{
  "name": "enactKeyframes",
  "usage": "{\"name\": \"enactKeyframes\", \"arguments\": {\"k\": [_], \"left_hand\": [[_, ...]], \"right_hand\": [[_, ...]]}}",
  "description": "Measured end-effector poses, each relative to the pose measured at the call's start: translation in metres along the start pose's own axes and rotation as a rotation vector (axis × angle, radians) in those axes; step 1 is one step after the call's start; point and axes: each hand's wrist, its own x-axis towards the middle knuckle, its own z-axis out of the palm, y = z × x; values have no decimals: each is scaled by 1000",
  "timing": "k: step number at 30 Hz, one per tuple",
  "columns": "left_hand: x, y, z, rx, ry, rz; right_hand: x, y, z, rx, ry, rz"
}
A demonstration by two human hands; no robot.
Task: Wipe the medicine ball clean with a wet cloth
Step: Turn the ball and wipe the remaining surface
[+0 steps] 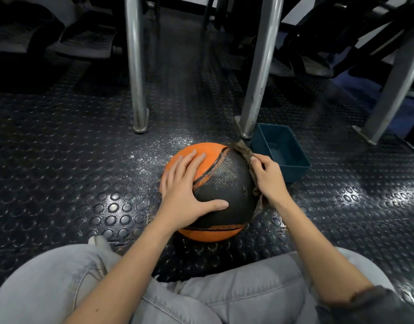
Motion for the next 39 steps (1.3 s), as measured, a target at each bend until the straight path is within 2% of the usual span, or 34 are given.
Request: {"name": "enactKeyframes", "arguments": {"k": [1, 3, 9, 11, 13, 16, 18, 20, 23, 28, 31, 33, 35, 39], "left_hand": [[-2, 1, 2, -5, 15, -3], [-4, 1, 2, -18, 41, -13], [2, -2, 5, -28, 96, -50], [3, -1, 4, -18, 74, -48], [4, 1, 3, -7, 35, -55], [2, 4, 5, -4, 18, -48], [2, 4, 6, 0, 24, -50], [1, 2, 5, -9, 48, -66], [1, 1, 3, -33, 61, -73], [2, 2, 2, -10, 39, -58], [3, 4, 1, 0, 18, -58], [3, 4, 1, -12, 4, -65], [2, 4, 1, -12, 1, -69], [-2, 1, 1, -21, 33, -69]], "right_hand": [[0, 0, 0, -16, 16, 21], [-9, -6, 0, -80, 57, -55], [-64, -39, 16, -188, 86, -494], [-60, -35, 15, -220, 88, -570], [-39, -32, 11, -231, 97, -522], [5, -23, 6, -185, 61, -274], [18, -19, 5, -148, 9, -177], [7, -23, 7, -154, 26, -208], [-35, -37, 11, -157, 117, -359], [-59, -35, 11, -225, 109, -572], [-19, -27, 7, -207, 107, -427], [13, -24, 3, -132, 36, -238], [26, -22, 2, -93, -30, -142], [-5, -27, 5, -205, 66, -293]]}}
